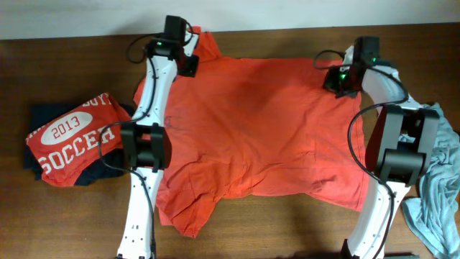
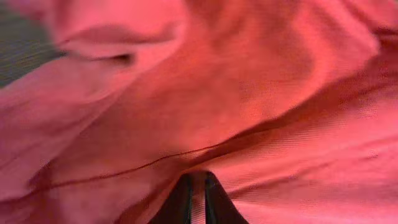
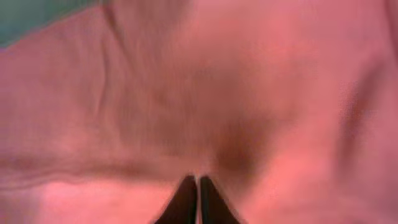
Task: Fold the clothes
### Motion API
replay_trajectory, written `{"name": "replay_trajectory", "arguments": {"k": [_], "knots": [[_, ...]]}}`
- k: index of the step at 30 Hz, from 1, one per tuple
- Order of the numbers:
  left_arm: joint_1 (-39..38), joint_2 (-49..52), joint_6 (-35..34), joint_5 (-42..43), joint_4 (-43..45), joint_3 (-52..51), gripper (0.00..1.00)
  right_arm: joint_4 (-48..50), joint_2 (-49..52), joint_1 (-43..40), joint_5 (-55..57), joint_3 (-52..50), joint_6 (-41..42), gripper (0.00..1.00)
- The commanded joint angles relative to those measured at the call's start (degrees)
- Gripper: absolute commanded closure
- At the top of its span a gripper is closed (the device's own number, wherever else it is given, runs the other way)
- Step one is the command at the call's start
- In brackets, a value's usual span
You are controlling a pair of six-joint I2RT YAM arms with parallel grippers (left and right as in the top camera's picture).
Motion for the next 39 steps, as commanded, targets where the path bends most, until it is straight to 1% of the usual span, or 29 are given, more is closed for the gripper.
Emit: {"name": "replay_trajectory", "arguments": {"k": [1, 2, 3, 4, 6, 7, 9, 11, 14, 17, 19, 20, 22, 24, 26, 28, 30, 31, 33, 35, 37, 39], "knots": [[2.9, -7.9, -0.7, -1.7, -0.7, 3.7, 0.79, -6.1, -2.1, -1.3, 1.1, 10.9, -3.4, 0.83], [3.3, -10.3, -0.5, -1.7, -1.6, 4.3, 0.75, -10.0, -2.7, -1.7, 1.0, 14.5, -4.1, 0.79], [3.6, -12.5, -0.2, -1.7, -2.4, 4.6, 0.72, -12.9, -3.3, -2.1, 1.1, 17.0, -4.5, 0.76], [3.9, -15.9, 0.3, -1.9, -4.0, 4.9, 0.64, -18.1, -4.3, -2.6, 1.1, 21.4, -5.5, 0.74], [3.9, -20.8, 3.2, -1.9, -6.9, 4.9, 0.54, -24.4, -5.7, -3.2, 1.1, 27.0, -7.0, 0.71], [3.8, -23.9, 5.0, -2.0, -8.8, 4.9, 0.51, -27.9, -6.6, -3.6, 1.0, 30.2, -7.8, 0.70], [3.5, -28.2, 6.2, -2.8, -11.7, 4.9, 0.48, -33.2, -8.5, -4.0, 1.1, 35.4, -9.6, 0.67], [3.2, -32.9, 6.2, -4.7, -15.0, 4.9, 0.48, -38.1, -11.1, -4.2, 1.3, 40.3, -9.7, 0.64], [3.1, -41.0, 6.1, -6.1, -22.5, 4.9, 0.48, -45.9, -17.5, -4.2, 1.8, 46.5, -9.7, 0.60], [3.1, -46.9, 6.1, -6.4, -29.1, 4.9, 0.48, -51.6, -23.6, -4.2, 2.1, 48.0, -9.6, 0.59], [3.1, -50.1, 6.1, -6.4, -32.1, 4.9, 0.40, -55.9, -28.4, -4.2, 3.6, 48.0, -9.4, 0.57], [3.1, -51.6, 6.1, -6.4, -33.2, 4.9, 0.39, -56.2, -30.7, -4.2, 3.9, 47.7, -8.9, 0.57], [3.1, -54.6, 5.1, -6.3, -33.5, 4.5, 0.38, -56.2, -36.4, -4.2, 3.9, 46.2, -6.6, 0.56], [3.1, -57.6, 4.7, -5.8, -33.5, 3.1, 0.38, -56.2, -41.9, -4.2, 4.4, 45.4, -6.6, 0.55], [3.1, -61.9, 4.1, -5.8, -33.5, -0.5, 0.38, -56.2, -48.0, -4.2, 5.7, 43.5, -5.8, 0.54], [3.1, -67.1, 3.1, -5.8, -33.5, -6.7, 0.39, -56.2, -53.3, -4.2, 6.3, 41.0, -4.9, 0.53], [3.1, -72.6, 2.2, -5.8, -33.5, -15.1, 0.41, -56.2, -59.3, -4.2, 7.0, 36.3, -4.0, 0.52], [3.1, -78.2, 1.0, -5.8, -33.3, -26.1, 0.43, -56.2, -64.9, -4.2, 10.0, 29.5, -2.9, 0.52], [3.1, -82.7, -0.1, -5.8, -31.2, -37.1, 0.44, -56.2, -69.3, -4.2, 13.9, 21.8, -1.3, 0.49], [3.1, -86.7, -0.6, -4.7, -25.2, -50.4, 0.44, -55.7, -72.6, -4.2, 15.5, 11.9, -0.3, 0.44], [3.1, -89.2, -0.5, -2.2, -18.1, -63.0, 0.44, -54.8, -73.9, -4.2, 15.4, 2.1, -0.3, 0.36], [3.1, -89.8, -0.5, 0.9, -11.0, -75.2, 0.44, -53.8, -73.7, -4.2, 15.4, -7.4, -0.3, 0.34]]}}
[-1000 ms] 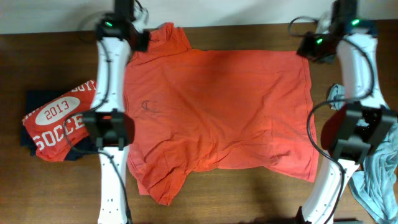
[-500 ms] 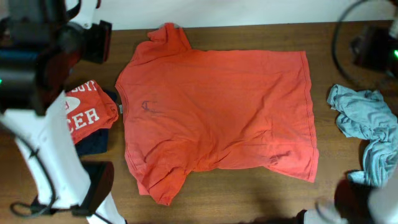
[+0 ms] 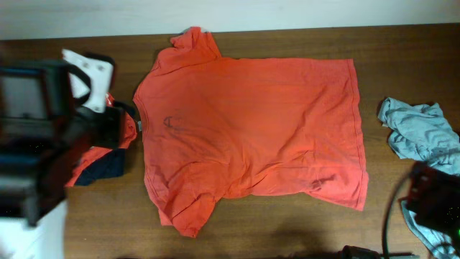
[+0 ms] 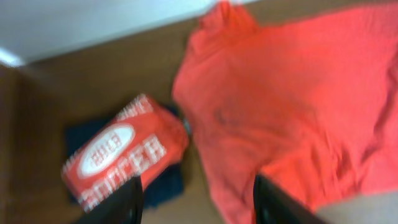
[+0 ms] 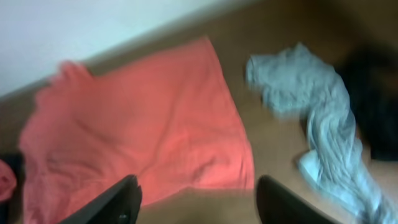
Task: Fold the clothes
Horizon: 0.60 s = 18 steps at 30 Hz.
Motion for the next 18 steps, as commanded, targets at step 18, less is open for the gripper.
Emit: {"name": "replay_trajectory", "arguments": {"k": [18], "knots": [[0.1, 20.8, -1.4, 22.3, 30.1, -47.8, 0.47, 26.0, 34.2, 0.2, -9.8, -55.6, 9.9, 0.45]]}}
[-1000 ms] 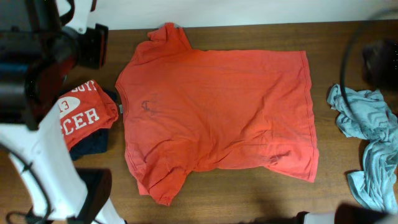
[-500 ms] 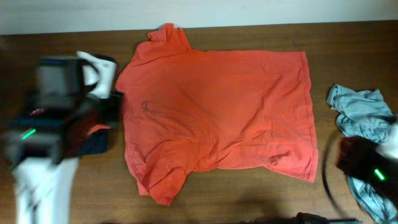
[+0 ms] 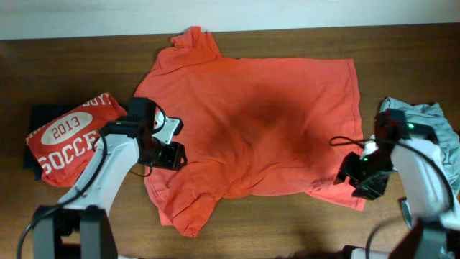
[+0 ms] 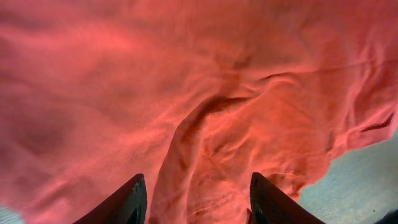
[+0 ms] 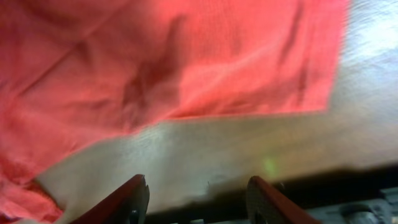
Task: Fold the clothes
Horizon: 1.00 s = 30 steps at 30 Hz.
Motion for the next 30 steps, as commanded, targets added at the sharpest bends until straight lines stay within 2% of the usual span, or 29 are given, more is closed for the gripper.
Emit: {"name": "replay_trajectory", "arguments": {"k": [1, 5, 8, 14, 18, 19, 23, 25, 28, 30], "knots": [[0.1, 3.5, -0.5, 1.9, 0.2, -0.2, 0.47, 2.2, 4.9, 0.2, -0.9, -1.7, 3.3, 0.46], [0.1, 5.6, -0.5, 0.9, 0.5, -0.2, 0.47, 4.1, 8.8, 0.2, 1.9, -3.4, 4.9, 0.48], [0.1, 5.8, -1.8, -2.1, 0.7, -0.2, 0.47, 4.5, 9.1, 0.2, 4.1, -4.5, 5.0, 0.48], [0.1, 5.8, -1.8, -2.7, 0.6, -0.2, 0.47, 4.5, 9.1, 0.2, 4.2, -7.8, 5.1, 0.48], [0.1, 5.8, -1.8, -2.7, 0.6, -0.2, 0.47, 9.6, 9.1, 0.2, 4.2, -10.8, 8.3, 0.49], [0.1, 5.8, -1.8, -2.7, 0.6, -0.2, 0.47, 10.4, 9.1, 0.2, 4.4, -11.2, 8.9, 0.52], [0.1, 5.8, -1.8, -3.1, 0.5, -0.2, 0.47, 12.4, 9.1, 0.2, 9.8, -11.7, 11.3, 0.76], [0.1, 5.8, -1.8, -3.1, 0.5, -0.2, 0.47, 12.7, 9.1, 0.2, 11.8, -11.5, 11.2, 0.85], [0.1, 5.8, -1.8, -3.1, 0.3, -0.2, 0.48, 9.3, 9.0, 0.2, 16.5, -9.9, 11.2, 0.95], [0.1, 5.8, -1.8, -3.2, 0.3, -0.2, 0.48, 7.1, 8.5, 0.2, 19.5, -8.3, 11.2, 0.96]]}}
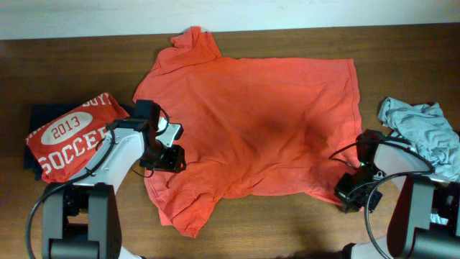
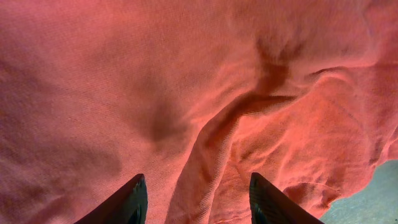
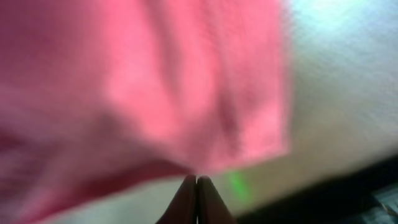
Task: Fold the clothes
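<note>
An orange T-shirt [image 1: 251, 129] lies spread flat on the wooden table, collar to the left and hem to the right. My left gripper [image 1: 164, 157] is low over its near left part, beside the near sleeve. It is open, and a raised fold of orange cloth [image 2: 205, 149] runs between the left fingers [image 2: 134, 202]. My right gripper [image 1: 350, 194] is at the shirt's near right hem corner. Its jaws are pressed together right at the blurred cloth edge [image 3: 249, 124], shut on the shirt's corner.
A folded red "2013 SOCCER" shirt [image 1: 68, 137] lies on a dark garment at the left. A crumpled grey garment [image 1: 420, 133] lies at the right edge, just behind my right arm. Bare wood [image 1: 287, 223] runs along the near side.
My right gripper was open just above the near right hem corner. It is now lower and shut at that corner. My left gripper has stayed open and come closer to the cloth.
Both grippers were shut on the shirt's far edge, left at the shoulder, right at the far hem corner. Then both were open and lifted away, with the shirt flat. After that they were low over the near side, open. Now the right is shut on the corner.
</note>
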### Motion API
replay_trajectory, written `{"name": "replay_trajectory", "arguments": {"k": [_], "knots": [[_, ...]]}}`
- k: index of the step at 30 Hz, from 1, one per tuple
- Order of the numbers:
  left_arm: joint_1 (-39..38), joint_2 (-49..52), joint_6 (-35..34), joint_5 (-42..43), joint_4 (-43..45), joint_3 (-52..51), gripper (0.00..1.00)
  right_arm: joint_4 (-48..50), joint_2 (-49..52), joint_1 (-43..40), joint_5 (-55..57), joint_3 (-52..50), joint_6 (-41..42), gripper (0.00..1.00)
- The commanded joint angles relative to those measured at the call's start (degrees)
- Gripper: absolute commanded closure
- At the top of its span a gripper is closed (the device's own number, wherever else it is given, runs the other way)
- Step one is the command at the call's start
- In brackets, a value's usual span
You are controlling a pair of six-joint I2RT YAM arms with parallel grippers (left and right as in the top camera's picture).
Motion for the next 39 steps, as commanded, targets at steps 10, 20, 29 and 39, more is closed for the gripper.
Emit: {"name": "replay_trajectory", "arguments": {"k": [10, 20, 29, 39], "knots": [[0.1, 0.4, -0.5, -0.6, -0.2, -0.2, 0.48, -3.1, -3.0, 0.2, 1.3, 4.7, 0.3, 0.38], [0.1, 0.4, -0.5, -0.7, -0.2, -0.2, 0.48, 0.7, -3.0, 0.2, -0.1, 2.5, 3.0, 0.43], [0.1, 0.4, -0.5, -1.0, -0.2, -0.2, 0.48, 6.0, -3.0, 0.2, 0.1, -3.6, 6.7, 0.71], [0.1, 0.4, -0.5, -1.9, -0.3, -0.2, 0.48, -4.5, -3.0, 0.2, 16.4, 5.7, 6.8, 0.91]]}}
